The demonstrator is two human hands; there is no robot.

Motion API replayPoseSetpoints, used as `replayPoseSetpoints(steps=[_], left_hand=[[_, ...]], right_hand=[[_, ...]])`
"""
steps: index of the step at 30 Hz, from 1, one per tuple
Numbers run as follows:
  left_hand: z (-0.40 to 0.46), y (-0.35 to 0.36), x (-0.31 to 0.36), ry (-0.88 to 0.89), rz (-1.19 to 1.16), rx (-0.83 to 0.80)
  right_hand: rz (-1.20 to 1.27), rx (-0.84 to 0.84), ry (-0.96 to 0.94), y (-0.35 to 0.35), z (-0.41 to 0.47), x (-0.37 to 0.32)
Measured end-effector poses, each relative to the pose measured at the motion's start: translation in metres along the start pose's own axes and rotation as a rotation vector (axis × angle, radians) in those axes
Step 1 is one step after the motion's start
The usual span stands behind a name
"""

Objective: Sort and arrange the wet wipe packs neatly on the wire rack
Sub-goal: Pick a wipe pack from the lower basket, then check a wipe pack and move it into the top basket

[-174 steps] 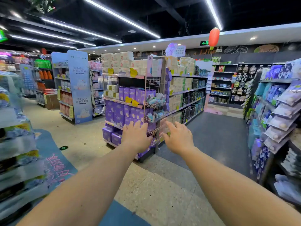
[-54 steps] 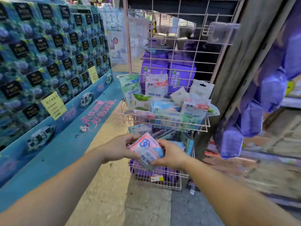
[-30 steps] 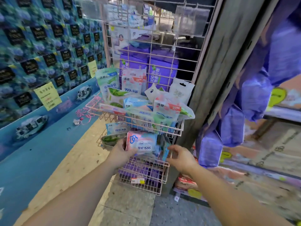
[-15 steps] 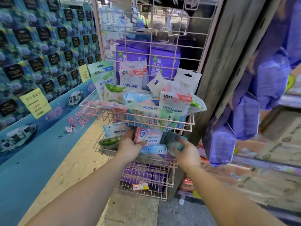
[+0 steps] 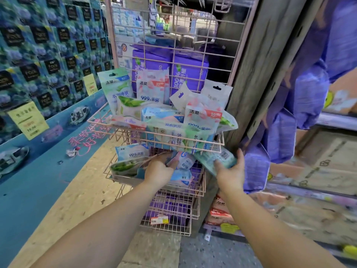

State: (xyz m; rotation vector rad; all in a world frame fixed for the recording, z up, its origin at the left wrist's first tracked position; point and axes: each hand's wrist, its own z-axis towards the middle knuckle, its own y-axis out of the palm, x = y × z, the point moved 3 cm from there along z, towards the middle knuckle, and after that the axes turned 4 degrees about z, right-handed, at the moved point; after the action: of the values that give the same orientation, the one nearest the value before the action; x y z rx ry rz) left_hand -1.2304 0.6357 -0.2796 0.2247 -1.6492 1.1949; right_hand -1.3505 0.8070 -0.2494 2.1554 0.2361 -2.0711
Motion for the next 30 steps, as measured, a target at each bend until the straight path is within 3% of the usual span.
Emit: replayPoseSetpoints(steps=[3,6,10,12,15,20,22,25,30], left_hand=[[-0.008,-0.010,0.002,-0.087,-0.315,-0.003],[-0.014,-0.023,0.000,-0.171,-0.560,-0.073],[-0.024,-0.039,-0.006,-0.327,-0.727,-0.268],[-0.030,-0.047,-0.012,-0.424,-0.800,-0.277],[-0.037,-0.063,-0.021,-0.459,-0.893,-0.213],[-0.047,-0.095,-0.029,-0.416,-0.816,-0.208],[-0.048,-0.105,-0.029,-0.384,-0.817,-0.199],[-0.047,-0.113,-0.025,-0.353,-0.848,-0.170],[-0.048,-0.121,-0.018,-0.315,-0.890,-0.158]], right_hand=[[0.245,-0.266,0.253,0.018,-0.003,0.010],[0.328,-0.391,0.331,0.026,-0.009,0.014],[0.244,-0.702,0.402,0.036,-0.024,0.009],[0.150,-0.844,0.443,0.049,-0.038,0.009],[0.035,-0.799,0.381,0.064,-0.051,0.001],[-0.060,-0.238,-0.072,0.042,-0.054,-0.022],[0.018,-0.154,-0.145,0.030,-0.062,-0.026],[-0.039,-0.248,-0.221,0.026,-0.071,-0.033],[-0.325,-0.578,-0.294,0.055,-0.091,-0.059]])
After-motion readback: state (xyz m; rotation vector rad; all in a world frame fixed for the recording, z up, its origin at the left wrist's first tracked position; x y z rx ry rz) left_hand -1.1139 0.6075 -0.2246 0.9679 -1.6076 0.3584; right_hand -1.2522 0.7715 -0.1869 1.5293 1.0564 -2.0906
